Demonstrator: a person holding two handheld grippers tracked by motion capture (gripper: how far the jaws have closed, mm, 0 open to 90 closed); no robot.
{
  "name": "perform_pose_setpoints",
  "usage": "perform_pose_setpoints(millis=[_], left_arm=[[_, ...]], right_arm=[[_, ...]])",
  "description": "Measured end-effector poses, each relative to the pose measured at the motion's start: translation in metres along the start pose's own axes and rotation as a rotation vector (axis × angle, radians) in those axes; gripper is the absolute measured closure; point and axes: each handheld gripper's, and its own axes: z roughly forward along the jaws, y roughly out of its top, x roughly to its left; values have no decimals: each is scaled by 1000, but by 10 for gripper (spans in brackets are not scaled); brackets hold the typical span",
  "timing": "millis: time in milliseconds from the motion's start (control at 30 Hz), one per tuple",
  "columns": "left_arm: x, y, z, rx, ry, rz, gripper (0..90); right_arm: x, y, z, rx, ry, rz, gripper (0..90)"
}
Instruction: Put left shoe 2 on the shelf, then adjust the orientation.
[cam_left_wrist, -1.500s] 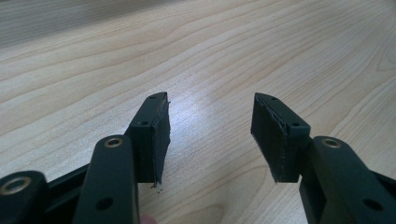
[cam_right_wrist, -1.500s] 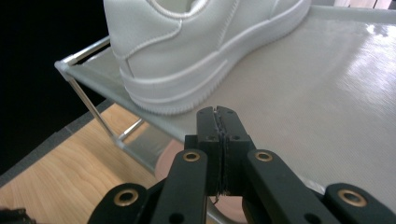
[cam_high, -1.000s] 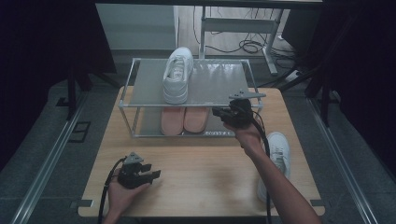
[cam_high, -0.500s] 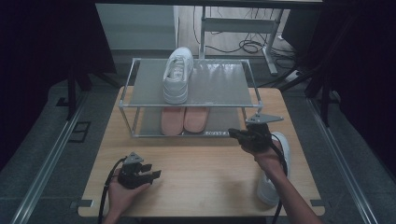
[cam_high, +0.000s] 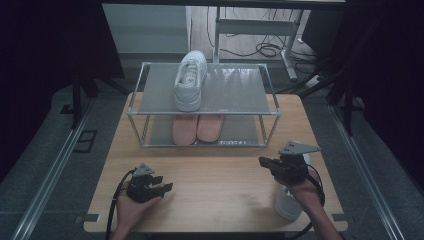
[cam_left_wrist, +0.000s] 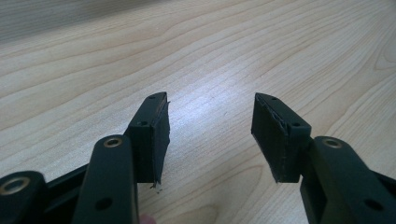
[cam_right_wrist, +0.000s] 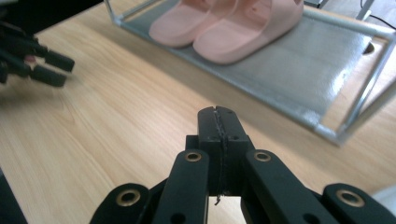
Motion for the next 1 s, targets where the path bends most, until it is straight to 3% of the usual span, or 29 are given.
perform_pose_setpoints(millis=[500, 900, 1000], left_arm=[[-5, 1, 4, 9, -5, 11, 471], [-6, 0, 5, 13, -6, 12, 471], [-6, 0, 7, 19, -7, 11, 471]], right_arm=[[18, -44, -18, 8, 4, -10, 900], [35, -77, -21, 97, -1, -15, 900], [39, -85, -24, 120, -24, -26, 900]])
